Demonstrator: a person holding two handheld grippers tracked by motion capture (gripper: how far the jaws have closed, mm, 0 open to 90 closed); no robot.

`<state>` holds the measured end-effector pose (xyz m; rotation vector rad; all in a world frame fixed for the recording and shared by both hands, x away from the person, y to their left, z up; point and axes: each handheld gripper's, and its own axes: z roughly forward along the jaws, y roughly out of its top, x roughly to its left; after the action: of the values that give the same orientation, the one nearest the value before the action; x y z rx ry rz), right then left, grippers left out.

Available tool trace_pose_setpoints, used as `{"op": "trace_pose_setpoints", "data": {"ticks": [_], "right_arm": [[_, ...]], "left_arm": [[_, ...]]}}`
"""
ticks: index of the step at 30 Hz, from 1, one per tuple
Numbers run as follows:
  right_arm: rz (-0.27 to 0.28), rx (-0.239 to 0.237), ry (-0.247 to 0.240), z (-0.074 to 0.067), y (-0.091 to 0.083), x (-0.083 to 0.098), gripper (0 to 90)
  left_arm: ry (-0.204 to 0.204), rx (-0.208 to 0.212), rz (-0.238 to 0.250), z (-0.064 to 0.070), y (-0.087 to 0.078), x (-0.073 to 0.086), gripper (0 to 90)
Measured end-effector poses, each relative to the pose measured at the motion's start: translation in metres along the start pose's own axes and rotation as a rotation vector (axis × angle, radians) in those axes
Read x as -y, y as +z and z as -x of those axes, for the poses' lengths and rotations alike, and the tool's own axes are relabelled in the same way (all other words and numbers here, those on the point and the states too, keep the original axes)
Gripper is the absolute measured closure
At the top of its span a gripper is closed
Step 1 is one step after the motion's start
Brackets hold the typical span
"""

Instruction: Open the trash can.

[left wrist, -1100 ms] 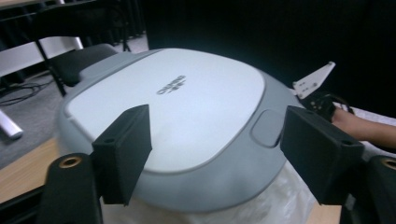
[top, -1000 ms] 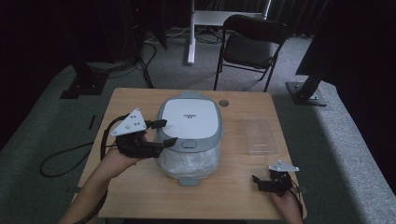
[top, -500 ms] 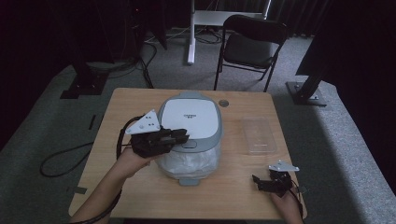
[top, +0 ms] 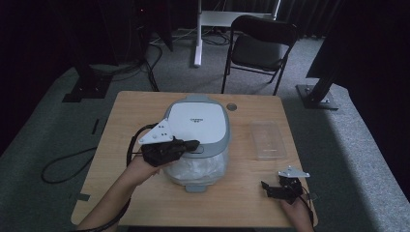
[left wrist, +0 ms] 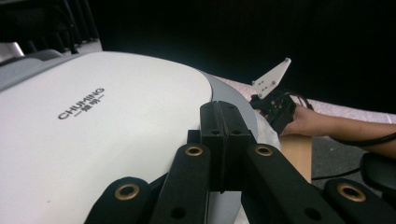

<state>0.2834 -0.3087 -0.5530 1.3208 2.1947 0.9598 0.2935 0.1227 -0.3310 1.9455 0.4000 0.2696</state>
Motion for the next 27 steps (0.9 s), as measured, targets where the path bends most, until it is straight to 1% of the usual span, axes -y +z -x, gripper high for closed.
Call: {"op": "trace_pose_setpoints", "data": {"ticks": [1,4,5,8,9,12,14,19,21,22,24,25,26,27], "right_arm": [[0.000,0.000,0.000,0.0000,0.0000,0.0000,13.7],[0.000,0.000,0.000,0.0000,0.0000,0.0000,13.7],[0.000,0.000,0.000,0.0000,0.0000,0.0000,13.7],[0.000,0.000,-0.001,0.0000,0.0000,0.0000,13.7],[0.000,0.000,-0.001,0.0001,0.0000,0.0000,13.7],[0.000,0.001,-0.001,0.0001,0.0000,0.0000,13.7],[0.000,0.001,0.000,0.0001,0.0000,0.0000,13.7],[0.000,0.002,0.001,0.0001,0.0000,0.0000,13.7],[0.000,0.002,0.000,0.0002,0.0000,0.0001,13.7],[0.000,0.002,0.000,0.0001,0.0000,0.0001,13.7],[0.000,0.002,0.001,0.0002,0.0000,0.0001,13.7],[0.000,0.002,0.001,0.0002,0.0000,0.0001,13.7],[0.000,0.002,0.001,0.0002,0.0000,0.0001,13.7],[0.000,0.003,0.001,0.0002,0.0000,0.0001,13.7]], "left_arm": [[-0.013,0.016,-0.002,-0.0012,0.0021,0.0016,90.0],[-0.001,0.022,-0.009,-0.0001,0.0017,0.0015,90.0],[-0.004,0.022,-0.011,-0.0001,0.0017,0.0013,90.0],[-0.033,0.030,-0.014,-0.0021,0.0019,0.0008,90.0],[-0.033,0.027,-0.016,-0.0020,0.0019,0.0005,90.0],[-0.031,0.026,-0.017,-0.0017,0.0019,0.0005,90.0],[-0.006,0.018,-0.013,-0.0004,0.0018,0.0014,90.0],[-0.026,0.022,-0.003,-0.0012,0.0022,0.0031,90.0],[-0.006,0.011,-0.008,0.0010,0.0023,0.0027,90.0],[-0.005,0.005,-0.015,0.0017,0.0023,0.0020,90.0],[-0.003,0.017,-0.025,0.0027,0.0027,0.0018,90.0],[-0.006,0.024,-0.024,0.0041,0.0038,0.0022,90.0],[-0.010,0.040,-0.026,0.0045,0.0049,0.0026,90.0],[-0.014,0.045,-0.030,0.0051,0.0058,0.0026,90.0]]}}
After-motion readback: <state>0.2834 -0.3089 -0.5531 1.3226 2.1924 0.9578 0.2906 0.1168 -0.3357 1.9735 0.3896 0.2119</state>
